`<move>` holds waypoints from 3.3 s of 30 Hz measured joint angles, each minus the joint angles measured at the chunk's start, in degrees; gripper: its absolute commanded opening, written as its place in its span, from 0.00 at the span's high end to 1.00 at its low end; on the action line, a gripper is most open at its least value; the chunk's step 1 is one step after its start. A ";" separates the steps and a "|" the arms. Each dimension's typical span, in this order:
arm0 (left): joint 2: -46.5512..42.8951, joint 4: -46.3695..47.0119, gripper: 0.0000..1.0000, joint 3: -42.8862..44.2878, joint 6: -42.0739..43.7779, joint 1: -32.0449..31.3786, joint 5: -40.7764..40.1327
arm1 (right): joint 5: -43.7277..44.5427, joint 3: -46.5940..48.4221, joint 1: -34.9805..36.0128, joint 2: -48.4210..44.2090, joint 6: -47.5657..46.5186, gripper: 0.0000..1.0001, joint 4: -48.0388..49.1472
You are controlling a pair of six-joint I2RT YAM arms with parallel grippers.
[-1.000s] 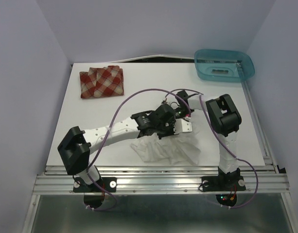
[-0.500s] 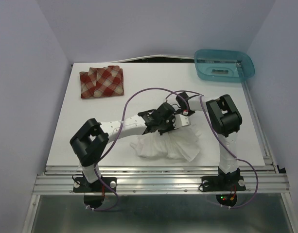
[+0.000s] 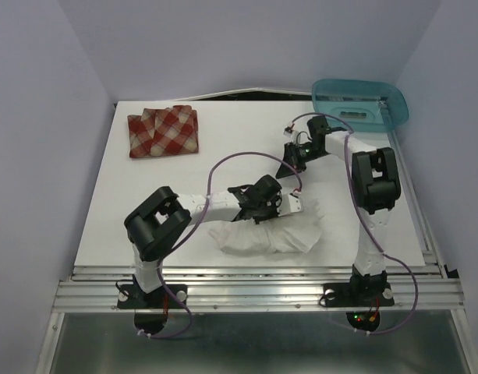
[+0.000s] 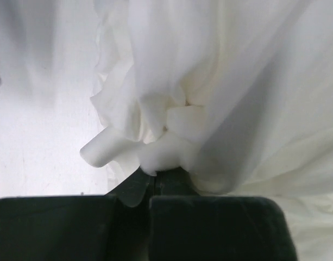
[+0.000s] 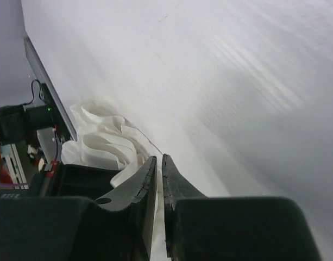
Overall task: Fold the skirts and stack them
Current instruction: Fold the skirt, then neatly place the folded skirt to the corner
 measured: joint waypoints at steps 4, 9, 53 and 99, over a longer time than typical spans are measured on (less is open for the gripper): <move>2.27 0.55 0.76 1.66 1.88 0.07 -0.50 | 1.03 0.44 -3.76 -2.45 1.27 0.83 -0.31; 2.38 -0.37 0.26 3.41 2.23 1.36 -1.25 | 1.68 -0.98 -7.93 -10.88 2.05 0.82 -0.76; -35.63 2.25 0.01 -31.85 -61.44 38.10 30.53 | 4.07 -23.34 11.06 -14.43 -0.39 0.99 13.18; -0.31 10.67 1.00 -6.47 -64.26 31.36 22.60 | 11.50 -15.69 3.52 -15.43 8.17 0.79 19.41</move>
